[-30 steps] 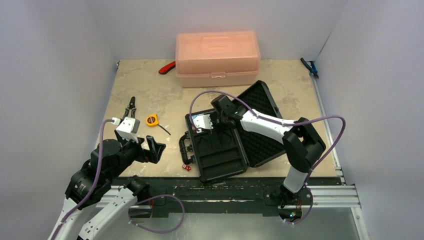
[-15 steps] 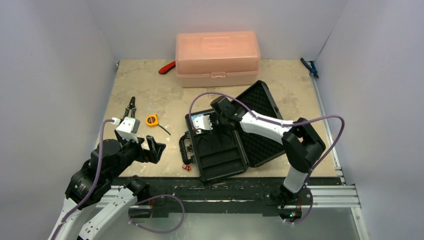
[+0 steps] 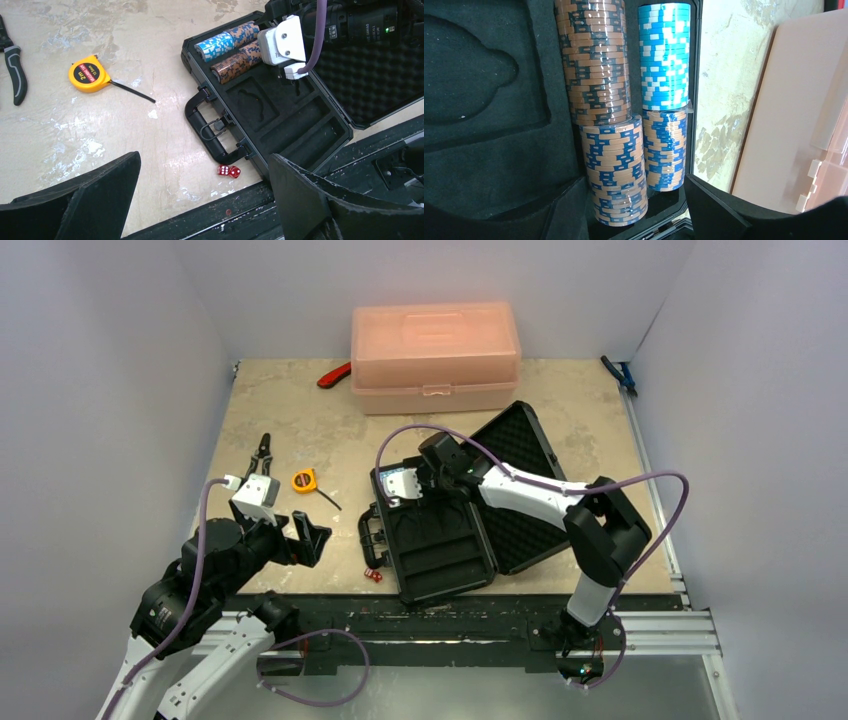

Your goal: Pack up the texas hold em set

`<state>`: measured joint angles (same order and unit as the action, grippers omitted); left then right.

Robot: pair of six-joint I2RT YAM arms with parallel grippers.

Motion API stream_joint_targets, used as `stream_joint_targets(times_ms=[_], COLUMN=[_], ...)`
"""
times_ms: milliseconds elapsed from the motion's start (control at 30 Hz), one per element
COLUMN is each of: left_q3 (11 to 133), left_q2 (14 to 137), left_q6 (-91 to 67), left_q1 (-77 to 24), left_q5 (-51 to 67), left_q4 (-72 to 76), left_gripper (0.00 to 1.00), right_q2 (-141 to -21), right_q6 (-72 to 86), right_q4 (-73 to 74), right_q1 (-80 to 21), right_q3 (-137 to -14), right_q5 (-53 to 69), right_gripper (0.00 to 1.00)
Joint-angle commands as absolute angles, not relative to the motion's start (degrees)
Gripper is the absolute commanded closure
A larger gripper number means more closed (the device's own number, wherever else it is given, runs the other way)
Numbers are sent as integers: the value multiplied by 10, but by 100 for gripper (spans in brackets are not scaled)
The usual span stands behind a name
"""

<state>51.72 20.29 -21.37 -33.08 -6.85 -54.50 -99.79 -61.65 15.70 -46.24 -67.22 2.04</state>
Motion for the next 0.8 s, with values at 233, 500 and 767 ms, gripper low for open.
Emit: stream_joint_targets(times_ms=[233, 500, 767], left_q3=[517, 517, 518], left_q2=[211, 215, 216], left_q6=[-199, -199, -202], left_q1=[-333, -332, -333], left_q5=[-72, -72, -80], left_q4=[-528, -529, -531], left_gripper=[0, 0, 0], right_q2=[-931, -862, -838], right_q6=[-576, -525, -257], right_q4=[127, 82, -92], right_q1=[-485, -485, -483], right_q3=[-677, -646, -619], right_q5=[71, 101, -26], right_gripper=[21, 18, 21])
